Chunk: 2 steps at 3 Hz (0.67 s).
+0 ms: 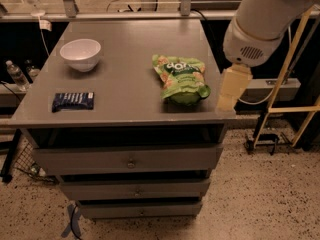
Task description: Move green rice chip bag near rxbar blueberry
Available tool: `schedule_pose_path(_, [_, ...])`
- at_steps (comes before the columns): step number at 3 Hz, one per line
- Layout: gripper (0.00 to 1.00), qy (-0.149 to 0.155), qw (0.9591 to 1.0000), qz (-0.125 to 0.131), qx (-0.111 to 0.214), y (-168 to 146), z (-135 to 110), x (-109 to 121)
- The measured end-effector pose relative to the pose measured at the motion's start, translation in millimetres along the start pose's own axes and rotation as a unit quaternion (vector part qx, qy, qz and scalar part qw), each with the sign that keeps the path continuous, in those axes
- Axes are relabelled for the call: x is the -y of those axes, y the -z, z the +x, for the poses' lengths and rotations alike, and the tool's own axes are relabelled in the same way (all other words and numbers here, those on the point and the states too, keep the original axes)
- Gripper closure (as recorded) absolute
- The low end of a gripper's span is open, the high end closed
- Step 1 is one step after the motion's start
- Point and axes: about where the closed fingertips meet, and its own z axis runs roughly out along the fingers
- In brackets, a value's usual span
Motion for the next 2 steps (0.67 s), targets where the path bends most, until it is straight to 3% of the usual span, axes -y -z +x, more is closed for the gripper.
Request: schedule_pose_path(2, [0.00, -0.051, 0.9987, -0.006, -0.007, -43.4, -34.7, 38.1])
